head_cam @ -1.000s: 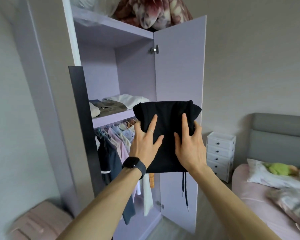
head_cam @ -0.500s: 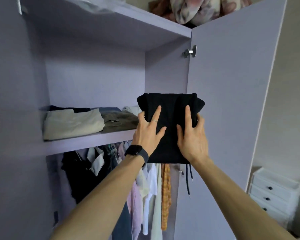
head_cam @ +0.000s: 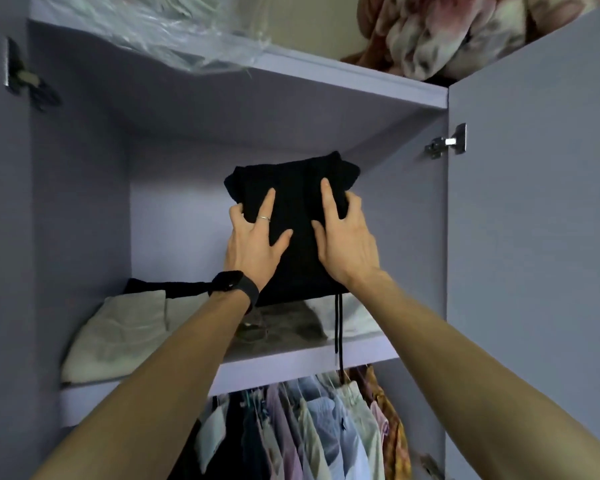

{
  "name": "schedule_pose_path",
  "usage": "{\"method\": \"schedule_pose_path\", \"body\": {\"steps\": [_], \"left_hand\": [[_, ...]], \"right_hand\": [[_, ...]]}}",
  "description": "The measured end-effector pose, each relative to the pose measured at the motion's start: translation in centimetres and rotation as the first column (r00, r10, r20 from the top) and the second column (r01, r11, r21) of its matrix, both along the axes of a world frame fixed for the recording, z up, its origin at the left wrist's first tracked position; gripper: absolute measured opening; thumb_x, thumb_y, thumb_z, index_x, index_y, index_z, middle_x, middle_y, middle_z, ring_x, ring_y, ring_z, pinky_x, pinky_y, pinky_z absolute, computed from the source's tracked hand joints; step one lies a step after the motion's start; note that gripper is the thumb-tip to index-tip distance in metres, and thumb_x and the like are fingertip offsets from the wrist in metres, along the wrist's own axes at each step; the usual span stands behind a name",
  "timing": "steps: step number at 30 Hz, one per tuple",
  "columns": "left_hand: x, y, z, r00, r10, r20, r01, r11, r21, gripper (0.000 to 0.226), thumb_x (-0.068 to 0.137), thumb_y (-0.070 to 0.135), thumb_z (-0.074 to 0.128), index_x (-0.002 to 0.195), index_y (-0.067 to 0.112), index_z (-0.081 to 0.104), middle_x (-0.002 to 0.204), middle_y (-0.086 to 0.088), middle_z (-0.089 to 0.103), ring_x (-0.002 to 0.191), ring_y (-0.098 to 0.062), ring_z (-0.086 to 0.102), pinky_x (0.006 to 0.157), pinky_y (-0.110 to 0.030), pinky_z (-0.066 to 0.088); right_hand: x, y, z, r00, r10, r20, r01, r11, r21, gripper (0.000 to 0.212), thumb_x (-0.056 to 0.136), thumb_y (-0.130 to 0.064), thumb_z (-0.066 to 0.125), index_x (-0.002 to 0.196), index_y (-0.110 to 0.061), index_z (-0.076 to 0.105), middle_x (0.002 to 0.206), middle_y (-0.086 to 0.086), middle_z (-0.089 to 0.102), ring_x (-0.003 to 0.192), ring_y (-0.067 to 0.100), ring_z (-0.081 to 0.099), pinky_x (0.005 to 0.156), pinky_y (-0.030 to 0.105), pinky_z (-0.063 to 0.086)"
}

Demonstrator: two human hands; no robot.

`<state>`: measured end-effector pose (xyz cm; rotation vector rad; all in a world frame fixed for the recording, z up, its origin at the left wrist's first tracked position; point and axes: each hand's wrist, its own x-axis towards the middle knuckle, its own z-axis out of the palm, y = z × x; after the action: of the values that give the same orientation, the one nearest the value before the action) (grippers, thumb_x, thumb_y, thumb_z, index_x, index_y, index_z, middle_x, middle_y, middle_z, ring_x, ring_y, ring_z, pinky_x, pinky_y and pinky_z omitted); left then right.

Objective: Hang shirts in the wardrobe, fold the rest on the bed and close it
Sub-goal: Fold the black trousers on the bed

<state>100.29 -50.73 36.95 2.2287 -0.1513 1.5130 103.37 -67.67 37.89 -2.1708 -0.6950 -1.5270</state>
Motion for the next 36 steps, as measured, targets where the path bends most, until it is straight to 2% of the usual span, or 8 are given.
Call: {"method": "schedule_pose_path", "body": {"steps": [6, 12, 18, 22, 24, 28, 32, 36], "left_hand": [[9.3, 7.7, 2.3, 0.997, 0.07, 0.028, -0.069, 0.997, -0.026, 0.076, 0.094, 0.047, 0.061, 0.156, 0.037, 0.019, 0.146, -0.015, 0.023, 0.103, -0.03, 0.059, 0.088, -0.037, 0.052], [17.8, 12.9, 3.2, 0.99, 0.117, -0.078, -0.119, 0.993, -0.016, 0.075, 0.096, 0.048, 0.058, 0.157, 0.037, 0.014, 0.15, -0.017, 0.017, 0.113, -0.036, 0.058, 0.094, -0.043, 0.053], [25.5, 15.6, 2.1, 0.979, 0.143, -0.147, -0.144, 0.99, 0.005, 0.077, 0.097, 0.045, 0.058, 0.158, 0.032, 0.013, 0.149, -0.017, 0.016, 0.112, -0.034, 0.058, 0.096, -0.043, 0.053], [29.3, 17.1, -1.5, 0.942, 0.113, -0.317, -0.13, 0.991, -0.031, 0.078, 0.096, 0.044, 0.061, 0.158, 0.028, 0.017, 0.148, -0.016, 0.018, 0.118, -0.033, 0.056, 0.102, -0.036, 0.048], [31.2, 17.5, -3.7, 0.896, 0.094, -0.435, -0.14, 0.987, -0.074, 0.078, 0.095, 0.045, 0.061, 0.158, 0.028, 0.018, 0.152, -0.016, 0.016, 0.124, -0.033, 0.052, 0.104, -0.033, 0.045], [34.1, 18.8, -7.1, 0.719, 0.089, -0.69, -0.224, 0.968, -0.109, 0.083, 0.091, 0.056, 0.061, 0.158, 0.028, 0.02, 0.154, -0.018, 0.017, 0.13, -0.032, 0.047, 0.106, -0.031, 0.041], [35.2, 19.8, -7.3, 0.621, 0.117, -0.775, -0.249, 0.967, -0.054, 0.086, 0.088, 0.068, 0.057, 0.157, 0.025, 0.026, 0.151, -0.017, 0.033, 0.135, -0.032, 0.04, 0.11, -0.034, 0.036], [34.9, 19.7, -7.5, 0.451, 0.198, -0.87, -0.307, 0.95, 0.057, 0.087, 0.085, 0.081, 0.042, 0.155, 0.032, 0.029, 0.159, -0.013, 0.028, 0.142, -0.033, 0.033, 0.117, -0.038, 0.028]], "right_hand": [[10.4, 7.8, 2.8, 0.997, 0.073, 0.029, -0.071, 0.996, -0.049, 0.067, 0.106, -0.038, 0.04, 0.16, -0.029, 0.002, 0.152, 0.017, 0.024, 0.12, 0.034, 0.05, 0.08, 0.047, 0.057], [19.8, 13.3, 3.1, 0.995, 0.095, -0.021, -0.096, 0.994, -0.055, 0.067, 0.106, -0.039, 0.04, 0.16, -0.029, 0.002, 0.151, 0.018, 0.024, 0.122, 0.033, 0.051, 0.082, 0.044, 0.057], [28.2, 16.5, 2.1, 0.988, 0.088, -0.128, -0.097, 0.993, -0.067, 0.067, 0.106, -0.04, 0.037, 0.16, -0.028, 0.0, 0.153, 0.018, 0.021, 0.122, 0.033, 0.051, 0.085, 0.044, 0.057], [32.7, 17.8, -2.0, 0.957, 0.083, -0.279, -0.129, 0.98, -0.152, 0.067, 0.107, -0.041, 0.035, 0.16, -0.028, -0.005, 0.151, 0.014, 0.019, 0.118, 0.034, 0.048, 0.084, 0.045, 0.053], [35.1, 18.3, -4.1, 0.923, 0.07, -0.378, -0.16, 0.964, -0.212, 0.069, 0.106, -0.04, 0.034, 0.16, -0.028, -0.006, 0.151, 0.014, 0.018, 0.115, 0.035, 0.047, 0.086, 0.045, 0.052], [38.4, 19.3, -8.0, 0.789, -0.002, -0.615, -0.217, 0.935, -0.282, 0.069, 0.107, -0.04, 0.034, 0.16, -0.025, -0.007, 0.16, 0.02, 0.007, 0.124, 0.037, 0.046, 0.104, 0.046, 0.044], [39.3, 19.5, -8.1, 0.644, -0.082, -0.761, -0.204, 0.94, -0.274, 0.07, 0.106, -0.047, 0.033, 0.161, -0.019, 0.0, 0.158, 0.023, 0.013, 0.131, 0.043, 0.044, 0.11, 0.045, 0.039], [39.2, 19.4, -8.1, 0.51, -0.22, -0.832, -0.175, 0.92, -0.35, 0.071, 0.102, -0.056, 0.026, 0.16, -0.019, 0.009, 0.16, 0.02, 0.012, 0.142, 0.044, 0.03, 0.115, 0.049, 0.03]]}}
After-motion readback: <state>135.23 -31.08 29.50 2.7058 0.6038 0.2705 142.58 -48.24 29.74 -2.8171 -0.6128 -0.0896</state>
